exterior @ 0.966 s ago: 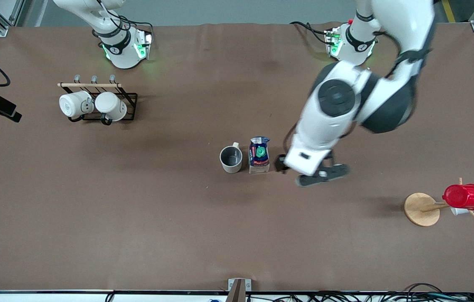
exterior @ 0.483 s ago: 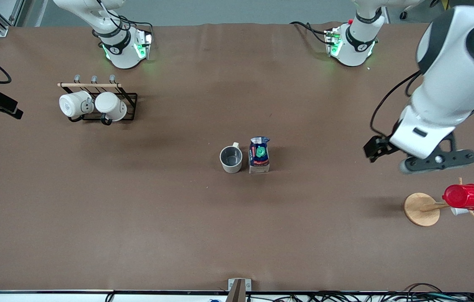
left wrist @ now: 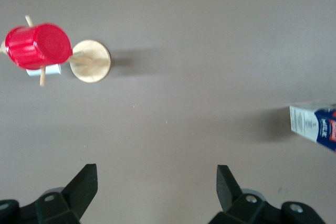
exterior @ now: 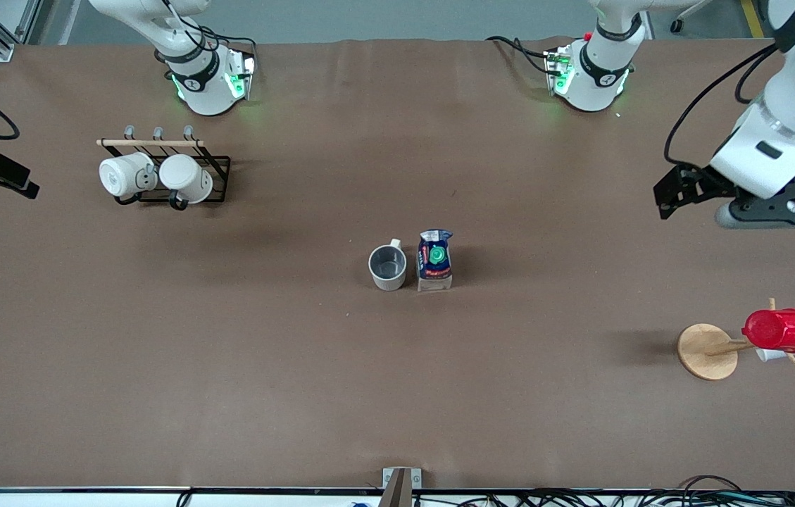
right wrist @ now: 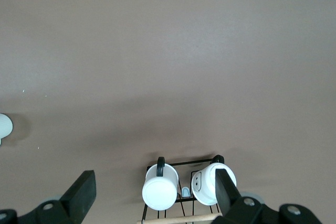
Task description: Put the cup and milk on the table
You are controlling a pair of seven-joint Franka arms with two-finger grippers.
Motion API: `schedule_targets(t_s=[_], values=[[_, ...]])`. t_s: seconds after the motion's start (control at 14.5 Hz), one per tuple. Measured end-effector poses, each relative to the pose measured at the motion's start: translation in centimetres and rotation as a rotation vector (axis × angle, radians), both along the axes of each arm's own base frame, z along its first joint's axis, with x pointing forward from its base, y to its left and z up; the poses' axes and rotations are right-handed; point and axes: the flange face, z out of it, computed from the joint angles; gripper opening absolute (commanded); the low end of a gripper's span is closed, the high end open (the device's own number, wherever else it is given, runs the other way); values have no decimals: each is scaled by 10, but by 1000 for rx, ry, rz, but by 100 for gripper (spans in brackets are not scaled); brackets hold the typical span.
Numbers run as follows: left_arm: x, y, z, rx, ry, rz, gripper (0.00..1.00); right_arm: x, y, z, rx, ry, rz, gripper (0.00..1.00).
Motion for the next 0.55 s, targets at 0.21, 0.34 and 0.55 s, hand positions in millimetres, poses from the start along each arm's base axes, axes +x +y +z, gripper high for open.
schedule_targets(t_s=[0.21,0.34,0.55], values=[[-24,28,-1,-28,28,-12,100,0,0,0,0,1,1,100],[-37,35,1,-25,32,-26,100,0,0,0,0,1,0,100],[-42,41,4,-22,31,-68,100,0,0,0,0,1,1,100]])
